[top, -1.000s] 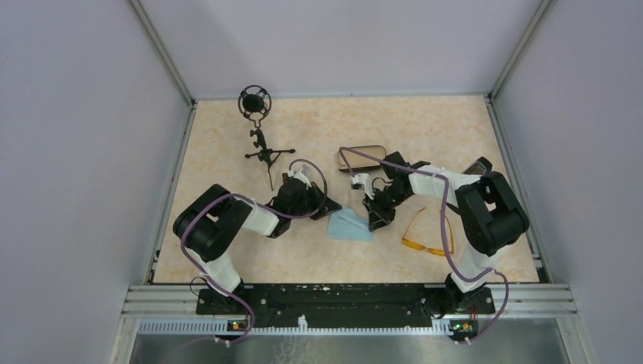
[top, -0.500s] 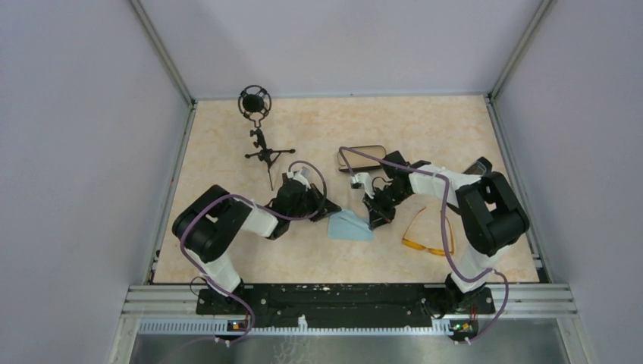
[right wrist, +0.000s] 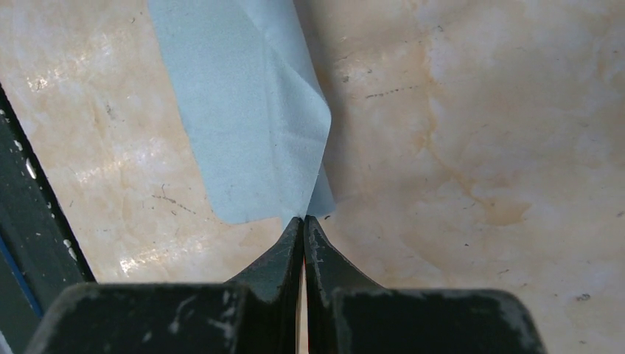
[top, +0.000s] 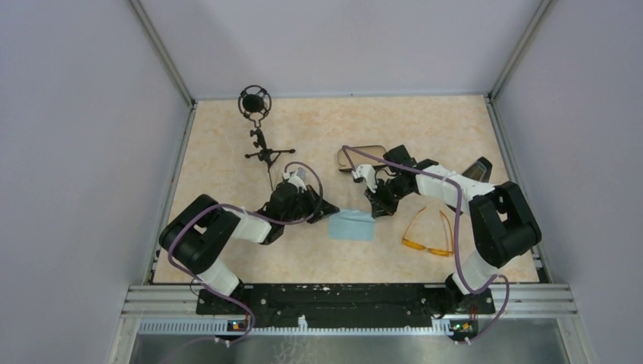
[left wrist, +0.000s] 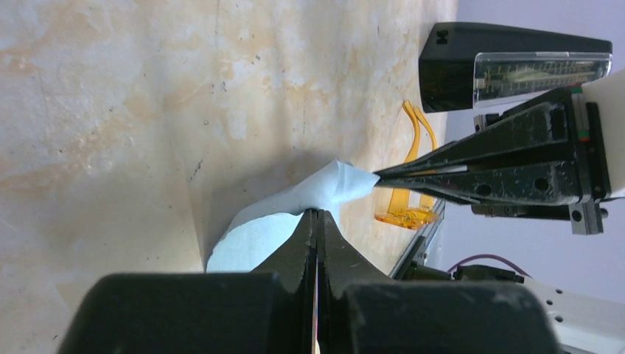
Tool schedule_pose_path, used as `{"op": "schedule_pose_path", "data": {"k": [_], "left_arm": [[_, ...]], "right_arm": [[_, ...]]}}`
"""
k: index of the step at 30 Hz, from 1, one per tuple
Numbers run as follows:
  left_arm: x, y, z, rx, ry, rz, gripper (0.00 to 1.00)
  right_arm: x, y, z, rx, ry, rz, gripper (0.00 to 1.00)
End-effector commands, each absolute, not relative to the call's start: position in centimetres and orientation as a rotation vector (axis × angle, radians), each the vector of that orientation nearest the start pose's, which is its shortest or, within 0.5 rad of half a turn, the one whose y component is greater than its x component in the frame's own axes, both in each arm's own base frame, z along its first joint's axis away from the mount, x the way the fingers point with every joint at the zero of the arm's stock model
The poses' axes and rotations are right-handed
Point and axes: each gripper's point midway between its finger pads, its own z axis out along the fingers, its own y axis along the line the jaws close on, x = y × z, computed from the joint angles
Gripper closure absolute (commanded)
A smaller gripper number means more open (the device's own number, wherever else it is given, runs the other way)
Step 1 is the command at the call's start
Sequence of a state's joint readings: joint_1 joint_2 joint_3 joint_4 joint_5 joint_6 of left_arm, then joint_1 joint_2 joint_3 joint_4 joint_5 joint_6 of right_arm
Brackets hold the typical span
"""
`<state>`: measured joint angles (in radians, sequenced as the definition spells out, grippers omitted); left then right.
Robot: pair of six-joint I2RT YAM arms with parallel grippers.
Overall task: Organize the sunglasses
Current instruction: Fold the glasses cleaning cloth at the center of the board.
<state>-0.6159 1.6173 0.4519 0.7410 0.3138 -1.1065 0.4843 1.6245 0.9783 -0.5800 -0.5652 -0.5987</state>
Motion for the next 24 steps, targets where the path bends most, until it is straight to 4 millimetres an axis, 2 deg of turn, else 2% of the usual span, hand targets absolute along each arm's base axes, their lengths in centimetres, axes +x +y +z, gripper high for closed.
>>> {"op": "schedule_pose_path", "data": {"k": [1,9,18,24], "left_arm": [[25.6,-29.7,8.0,-0.285,2.194,-1.42,1.0],[24.6,-29.4,7.5,-0.299,2.199,-1.454,1.0],[24.2,-29.4,7.2,-0.299,2.203,-1.473,1.0],[23.4,-29.1,6.7,-0.305,2.217,-1.488,1.0]], "right_arm": [[25.8,21.5,6.7,-1.48,2.121,0.669,1.0],[25.4,21.3,6.8,-1.491,2.106,0.651,1.0],[22.6,22.0,5.5,-1.602,2.095,0.721,1.0],[21.4,22.4,5.5,-1.639,2.081,0.774,1.0]]}}
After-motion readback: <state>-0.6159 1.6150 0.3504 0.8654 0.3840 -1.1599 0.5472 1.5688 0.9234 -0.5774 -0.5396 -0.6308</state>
